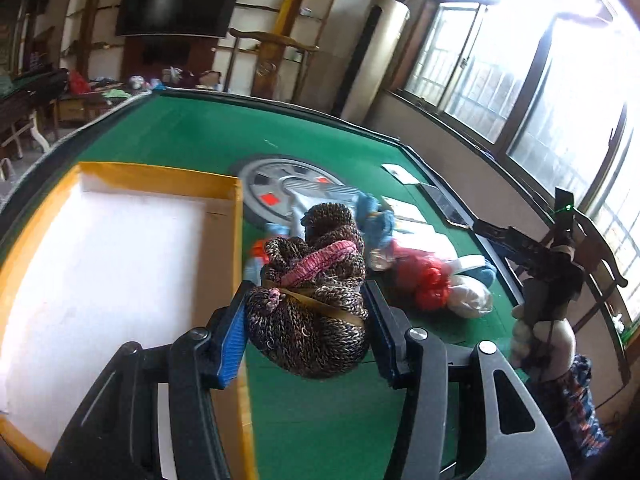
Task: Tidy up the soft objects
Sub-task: 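Grasp the brown knit hat with the left tool, then place the knit hat in the tray with the left tool while the right tool grasps a blue towel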
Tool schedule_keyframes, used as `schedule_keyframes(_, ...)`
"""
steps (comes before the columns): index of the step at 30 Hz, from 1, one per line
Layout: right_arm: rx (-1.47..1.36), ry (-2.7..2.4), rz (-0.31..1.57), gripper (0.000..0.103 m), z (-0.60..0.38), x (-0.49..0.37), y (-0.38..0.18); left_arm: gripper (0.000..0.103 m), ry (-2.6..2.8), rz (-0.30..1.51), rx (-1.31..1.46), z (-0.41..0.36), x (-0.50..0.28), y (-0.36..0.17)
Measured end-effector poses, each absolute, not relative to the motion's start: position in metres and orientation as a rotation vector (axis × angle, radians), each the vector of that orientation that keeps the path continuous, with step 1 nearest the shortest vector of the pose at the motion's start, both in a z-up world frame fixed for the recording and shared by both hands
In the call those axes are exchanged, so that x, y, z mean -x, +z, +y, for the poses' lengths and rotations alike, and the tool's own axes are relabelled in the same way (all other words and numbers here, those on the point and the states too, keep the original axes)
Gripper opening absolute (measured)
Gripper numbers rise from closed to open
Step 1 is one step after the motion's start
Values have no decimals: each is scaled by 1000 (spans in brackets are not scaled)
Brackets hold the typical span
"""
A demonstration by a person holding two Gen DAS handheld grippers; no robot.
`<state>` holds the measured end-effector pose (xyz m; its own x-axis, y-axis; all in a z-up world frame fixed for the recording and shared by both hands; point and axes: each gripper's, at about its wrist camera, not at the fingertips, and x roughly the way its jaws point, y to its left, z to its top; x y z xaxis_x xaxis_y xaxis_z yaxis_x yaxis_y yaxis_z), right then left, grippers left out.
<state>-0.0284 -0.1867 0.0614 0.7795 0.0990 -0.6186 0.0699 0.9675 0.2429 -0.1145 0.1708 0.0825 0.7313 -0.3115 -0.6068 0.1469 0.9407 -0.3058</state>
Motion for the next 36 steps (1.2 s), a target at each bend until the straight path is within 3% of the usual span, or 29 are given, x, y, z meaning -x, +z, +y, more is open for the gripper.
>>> schedule_keyframes(11, 0, 308, 818, 100, -41, -3, 86, 52, -195, 686, 328, 223, 133, 69)
schedule_keyframes(12, 59, 287, 814, 92, -29, -10, 85, 52, -187, 685, 333, 226, 134, 70)
schedule_keyframes(13, 102, 273, 812, 78, -20, -15, 83, 52, -184, 685, 336, 231, 134, 70)
schedule_keyframes(17, 180, 233, 899, 48, -2, -41, 61, 52, -162, 690, 352, 249, 133, 68)
schedule_keyframes(18, 182, 222, 933, 34, -4, -47, 52, 52, -160, 694, 359, 253, 132, 66)
schedule_keyframes(20, 142, 218, 954, 32, -10, -52, 48, 52, -163, 706, 376, 260, 129, 66)
schedule_keyframes(22, 69, 231, 934, 19, -21, -47, 55, 52, -171, 720, 393, 264, 124, 67)
schedule_keyframes(31, 47, 335, 776, 20, 2, -9, 120, 52, -155, 771, 372, 272, 65, 72)
schedule_keyframes(36, 31, 471, 821, 20, 57, -24, 112, 52, -154, 824, 428, 279, 23, 56)
